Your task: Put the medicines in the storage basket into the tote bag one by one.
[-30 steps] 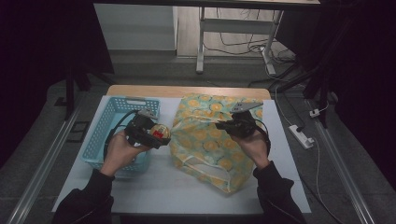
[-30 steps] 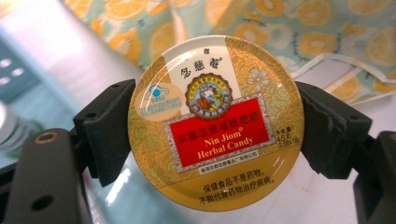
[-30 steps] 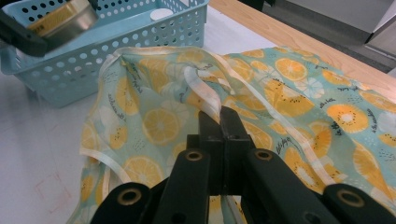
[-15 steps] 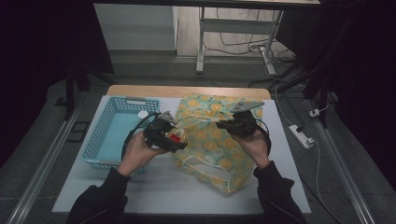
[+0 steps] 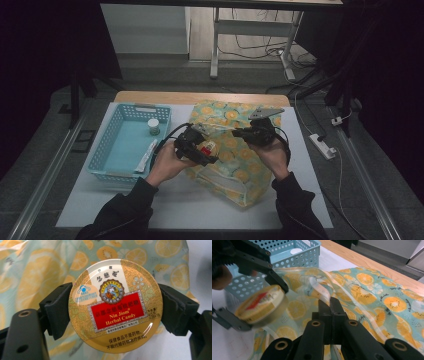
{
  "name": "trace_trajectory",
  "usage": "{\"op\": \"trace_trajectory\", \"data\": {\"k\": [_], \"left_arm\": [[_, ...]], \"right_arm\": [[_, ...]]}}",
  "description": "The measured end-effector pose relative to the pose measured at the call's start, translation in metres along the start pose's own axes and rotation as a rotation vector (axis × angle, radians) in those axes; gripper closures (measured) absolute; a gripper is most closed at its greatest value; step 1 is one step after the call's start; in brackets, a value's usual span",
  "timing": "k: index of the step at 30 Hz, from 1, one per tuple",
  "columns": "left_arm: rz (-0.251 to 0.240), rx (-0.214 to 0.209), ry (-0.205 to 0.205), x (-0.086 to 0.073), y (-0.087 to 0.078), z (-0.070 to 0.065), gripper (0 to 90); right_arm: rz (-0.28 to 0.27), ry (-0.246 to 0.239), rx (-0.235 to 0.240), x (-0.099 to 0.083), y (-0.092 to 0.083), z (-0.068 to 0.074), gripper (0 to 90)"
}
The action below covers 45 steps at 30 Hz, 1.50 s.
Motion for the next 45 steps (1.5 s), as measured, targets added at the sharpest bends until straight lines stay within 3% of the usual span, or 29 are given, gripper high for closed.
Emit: {"op": "trace_trajectory", "data": {"k": [8, 16, 26, 45], "left_arm": [[-0.012, -0.039, -0.009, 0.01, 0.022, 0.0, 20.5], [-0.011, -0.03, 0.007, 0.02, 0.04, 0.009, 20.6], [-0.046, 0.018, -0.026, 0.029, 0.056, 0.027, 20.5], [-0.031, 0.099, -0.071, 0.029, 0.082, 0.057, 20.5]], "right_arm": [[-0.002, 0.006, 0.006, 0.0, 0.001, 0.0, 90.0], [-0.009, 0.007, 0.011, 0.002, 0.0, 0.001, 90.0], [0.003, 0.001, 0.019, 0.0, 0.004, 0.005, 90.0], [0.035, 0.0, 0.008, -0.01, 0.016, 0.0, 90.0]]}}
Point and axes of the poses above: each handheld gripper's, and its own axes: y roughly forward along the jaws, x roughly out of its top, z roughly to its left, the point moved 9 cm from there along y, roughly forward along the jaws, and after that the axes turned 7 degrees about -x, right-handed, at the moved point
